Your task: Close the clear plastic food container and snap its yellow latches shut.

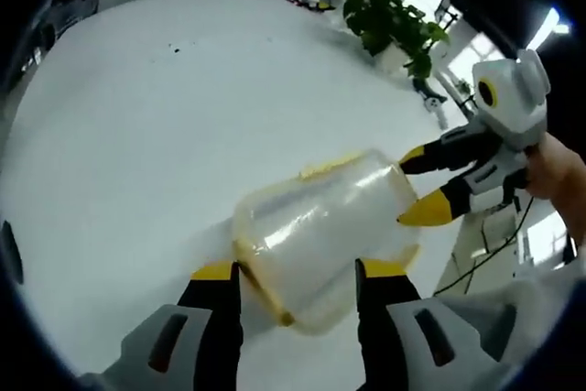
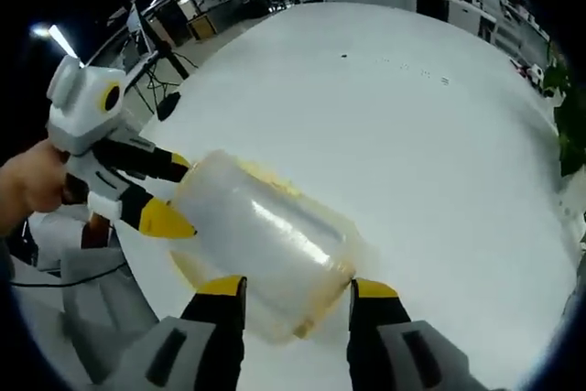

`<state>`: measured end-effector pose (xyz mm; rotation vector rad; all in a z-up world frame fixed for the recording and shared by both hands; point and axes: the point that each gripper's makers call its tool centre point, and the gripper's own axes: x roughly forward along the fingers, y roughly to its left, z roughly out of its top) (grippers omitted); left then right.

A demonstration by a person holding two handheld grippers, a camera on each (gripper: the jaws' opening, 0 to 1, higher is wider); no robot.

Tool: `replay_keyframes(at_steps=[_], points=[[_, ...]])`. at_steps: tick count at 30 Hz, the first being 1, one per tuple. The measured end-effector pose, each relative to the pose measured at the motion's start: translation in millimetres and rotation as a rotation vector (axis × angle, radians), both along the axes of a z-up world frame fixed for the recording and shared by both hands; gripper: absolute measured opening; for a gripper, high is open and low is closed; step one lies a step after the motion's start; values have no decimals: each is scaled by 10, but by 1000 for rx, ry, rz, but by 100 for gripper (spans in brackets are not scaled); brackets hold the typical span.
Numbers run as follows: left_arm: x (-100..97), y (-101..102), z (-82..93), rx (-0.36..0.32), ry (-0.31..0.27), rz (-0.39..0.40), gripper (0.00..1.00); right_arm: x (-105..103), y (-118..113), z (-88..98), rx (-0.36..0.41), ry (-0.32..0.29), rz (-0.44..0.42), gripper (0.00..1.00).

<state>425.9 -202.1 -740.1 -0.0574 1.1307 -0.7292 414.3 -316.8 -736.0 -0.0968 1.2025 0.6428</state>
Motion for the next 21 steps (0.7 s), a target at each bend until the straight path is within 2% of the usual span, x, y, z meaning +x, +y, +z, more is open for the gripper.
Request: replay_keyframes(at_steps=[4,5,6,7,12,13,14,15,21], points=[[-13,-24,-16,-10,3,28,45,-13,40,-14,-23,-3,-10,43],[-100,-89,-25,-49,60,14,43,-44,48,-19,-37,-1,21,45],[-153,-33,-16,-21,83,10,43,-14,105,-11,-16,-18,32,46],[-63,-63,-2,-35,22,9,43,-52,62,2,-37,5,23,47],[-75,-57,-6,-33,35,-3,43,-47,45,-6,-34,9,17,45],[-77,-54,-15,-31,36,-11,42,-77,97,3,6,27,32,44],[-76,-48,-33,-34,38,-15,42,-82,68,-13,11,70,-47,44],[-80,-41,-41,-40,44,-9,42,-45,45,-29,-1,53,-10,44],[-98,-53,-45,-45,41,-16,44,-85,27,-17,12,43,-3,45]])
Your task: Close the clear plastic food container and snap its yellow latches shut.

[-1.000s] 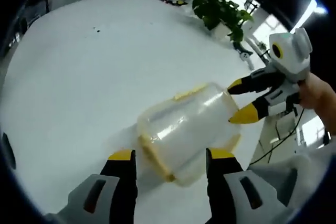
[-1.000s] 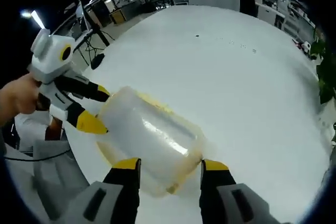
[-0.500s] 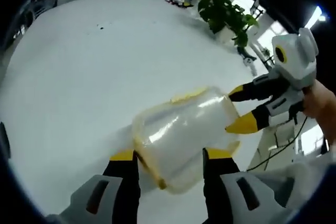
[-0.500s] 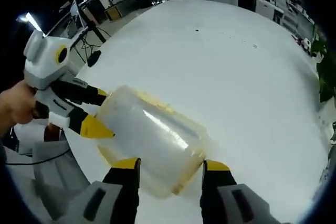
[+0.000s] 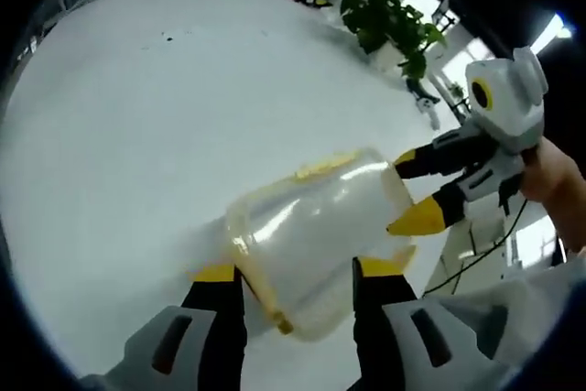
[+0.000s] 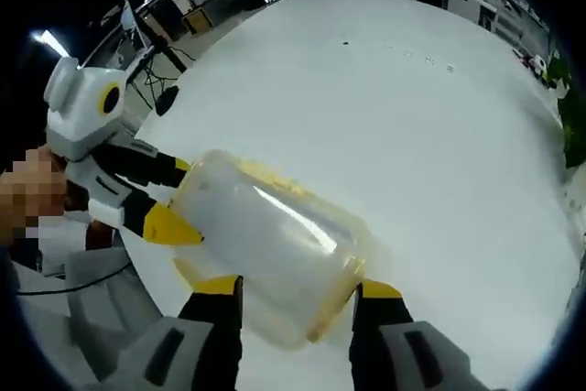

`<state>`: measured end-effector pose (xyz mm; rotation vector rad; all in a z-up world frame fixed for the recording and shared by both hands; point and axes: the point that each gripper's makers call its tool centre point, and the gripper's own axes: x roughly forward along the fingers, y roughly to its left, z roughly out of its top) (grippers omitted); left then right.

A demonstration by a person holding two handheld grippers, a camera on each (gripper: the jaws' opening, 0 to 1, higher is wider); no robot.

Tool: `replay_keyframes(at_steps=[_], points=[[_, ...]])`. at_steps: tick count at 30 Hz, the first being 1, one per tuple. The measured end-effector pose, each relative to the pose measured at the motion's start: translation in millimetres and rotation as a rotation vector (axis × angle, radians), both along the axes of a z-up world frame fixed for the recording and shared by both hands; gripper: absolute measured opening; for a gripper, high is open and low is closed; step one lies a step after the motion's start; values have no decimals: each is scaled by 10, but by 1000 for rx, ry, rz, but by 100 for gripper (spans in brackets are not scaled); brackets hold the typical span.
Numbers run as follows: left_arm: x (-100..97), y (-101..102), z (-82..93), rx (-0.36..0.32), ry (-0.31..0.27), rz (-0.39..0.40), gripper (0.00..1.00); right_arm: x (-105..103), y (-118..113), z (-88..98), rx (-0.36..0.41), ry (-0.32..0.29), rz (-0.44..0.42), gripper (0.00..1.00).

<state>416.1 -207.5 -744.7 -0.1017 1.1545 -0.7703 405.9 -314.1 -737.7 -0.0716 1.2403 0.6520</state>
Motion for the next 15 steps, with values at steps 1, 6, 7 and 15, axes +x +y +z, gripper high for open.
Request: replay_keyframes(at_steps=[1,6,7,15], points=[[-5,-5,2,-3,2,9,44,8,1,-12,0,1,-1,45],[-16,-8,0,-9,-10,22,46,-9,-11,-20,21,2,-19,46],[-21,-8,2,-11,-18,24,46,-9,-5,-20,22,1,-20,46],[36,23,33,22,-91,8,51,-35,-14,10,23,-39,9,46]])
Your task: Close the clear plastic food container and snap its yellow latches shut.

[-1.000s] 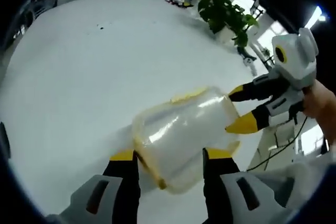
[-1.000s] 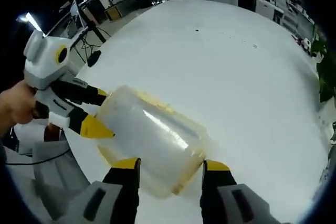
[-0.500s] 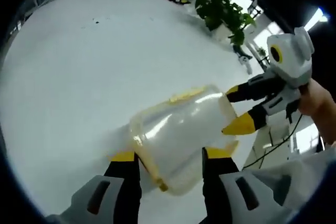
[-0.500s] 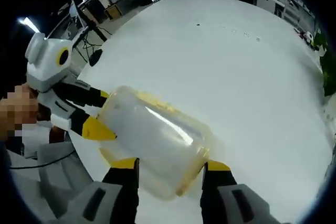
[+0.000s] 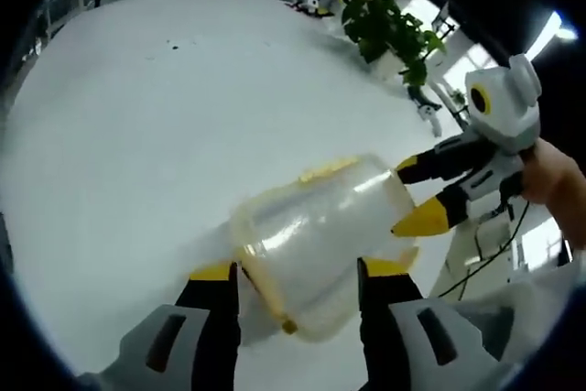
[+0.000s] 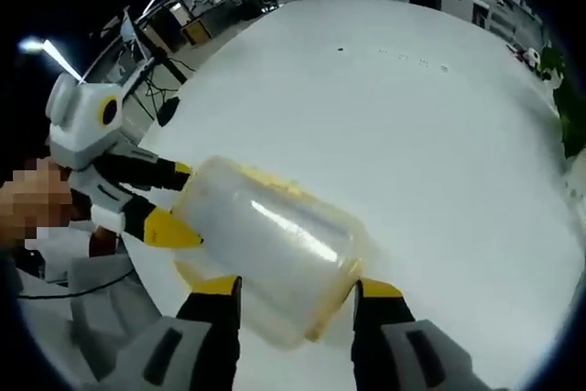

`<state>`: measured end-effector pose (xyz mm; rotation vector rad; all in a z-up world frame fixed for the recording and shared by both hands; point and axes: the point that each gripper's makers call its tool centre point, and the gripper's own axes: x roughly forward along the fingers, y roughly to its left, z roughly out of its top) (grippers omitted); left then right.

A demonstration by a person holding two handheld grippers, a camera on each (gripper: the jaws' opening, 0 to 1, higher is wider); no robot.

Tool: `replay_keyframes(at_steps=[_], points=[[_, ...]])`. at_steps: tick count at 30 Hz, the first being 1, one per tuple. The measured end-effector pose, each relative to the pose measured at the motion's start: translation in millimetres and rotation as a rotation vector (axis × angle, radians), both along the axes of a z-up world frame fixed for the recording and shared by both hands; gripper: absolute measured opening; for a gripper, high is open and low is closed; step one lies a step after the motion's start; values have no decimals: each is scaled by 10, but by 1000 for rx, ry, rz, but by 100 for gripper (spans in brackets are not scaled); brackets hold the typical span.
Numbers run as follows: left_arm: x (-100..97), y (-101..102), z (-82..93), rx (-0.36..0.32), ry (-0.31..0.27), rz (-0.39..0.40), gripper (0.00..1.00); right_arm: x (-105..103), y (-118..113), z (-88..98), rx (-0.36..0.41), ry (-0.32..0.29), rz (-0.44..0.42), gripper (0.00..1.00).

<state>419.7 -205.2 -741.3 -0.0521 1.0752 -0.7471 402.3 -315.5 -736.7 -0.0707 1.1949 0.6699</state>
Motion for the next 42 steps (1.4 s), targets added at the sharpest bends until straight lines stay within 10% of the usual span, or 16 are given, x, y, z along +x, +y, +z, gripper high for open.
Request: replay_keyframes(at_steps=[14,23,31,42], points=[[-93,134,164,51,-105,-138,60,-135,-135,170,-36,-124,252,53],[-25,224,376,129,-330,-411,59,-183,-34,408,47,-236,440,46],[-139,10,664,-25,-373,-561,57,-161,108,665,74,-396,632,40],[-167,-196,673,-5,-449,-778,38,-172,369,730,74,-499,821,26]])
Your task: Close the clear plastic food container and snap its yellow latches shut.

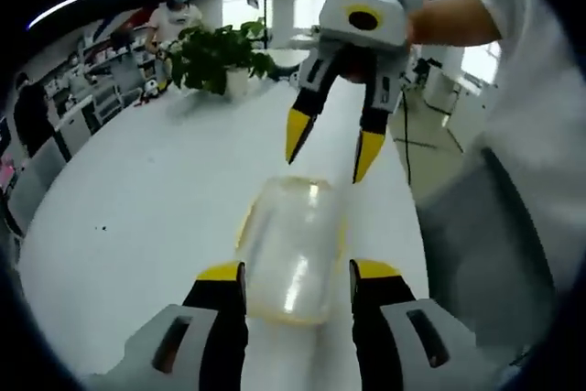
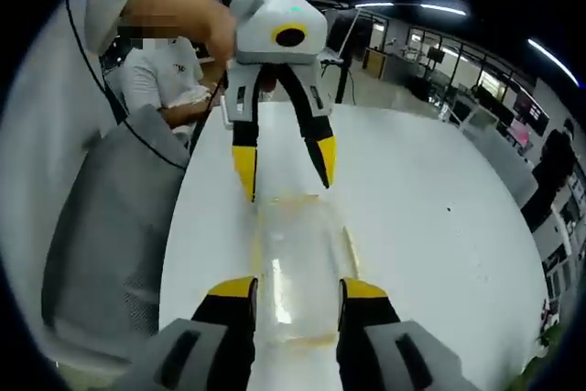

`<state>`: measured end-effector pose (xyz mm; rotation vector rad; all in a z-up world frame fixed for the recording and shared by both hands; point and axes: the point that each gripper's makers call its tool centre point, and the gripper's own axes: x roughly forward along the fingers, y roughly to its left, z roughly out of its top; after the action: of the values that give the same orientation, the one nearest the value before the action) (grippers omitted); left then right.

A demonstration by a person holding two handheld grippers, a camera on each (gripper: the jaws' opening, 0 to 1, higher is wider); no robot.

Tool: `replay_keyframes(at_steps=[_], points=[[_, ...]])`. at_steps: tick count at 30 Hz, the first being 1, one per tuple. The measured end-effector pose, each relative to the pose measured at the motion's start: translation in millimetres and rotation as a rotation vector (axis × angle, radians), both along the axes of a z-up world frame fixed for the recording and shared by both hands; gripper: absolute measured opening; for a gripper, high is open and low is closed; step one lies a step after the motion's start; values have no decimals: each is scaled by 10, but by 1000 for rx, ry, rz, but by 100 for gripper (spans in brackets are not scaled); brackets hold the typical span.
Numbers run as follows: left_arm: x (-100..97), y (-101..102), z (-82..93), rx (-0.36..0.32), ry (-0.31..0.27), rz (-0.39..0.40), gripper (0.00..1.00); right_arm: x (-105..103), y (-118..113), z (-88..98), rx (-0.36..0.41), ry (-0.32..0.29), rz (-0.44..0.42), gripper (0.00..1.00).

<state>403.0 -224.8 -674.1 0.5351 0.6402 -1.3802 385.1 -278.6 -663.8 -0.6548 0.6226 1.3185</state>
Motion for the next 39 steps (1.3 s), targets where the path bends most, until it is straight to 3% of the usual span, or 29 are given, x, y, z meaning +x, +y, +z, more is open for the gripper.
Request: replay_keyframes(at_steps=[5,7,9,20,25,28,32,35,39], points=[[51,-172,-75,5,-24,-33,25,74,105,-83,-10,14,8,26],[0,-218,-160,34,-34,-85,18,82,125,-156,-17,32,14,25],[1,-250,-272,52,-23,-86,15,114,106,-240,-24,57,5,26],[-104,-301,-409,88,-5,-117,31,233,195,-378,-48,82,26,27],[-158,-298,-419,94,-8,-131,43,282,232,-430,-65,79,33,27],[-143,-296,-418,100,-16,-125,43,354,228,-463,-78,57,17,37],[-129,-310,-409,94,-10,-119,43,387,183,-531,-104,73,-9,55],[-142,-317,-420,95,-5,-120,43,349,181,-537,-102,91,5,54],[-166,-330,-439,97,-1,-122,44,294,188,-585,-106,143,26,64]])
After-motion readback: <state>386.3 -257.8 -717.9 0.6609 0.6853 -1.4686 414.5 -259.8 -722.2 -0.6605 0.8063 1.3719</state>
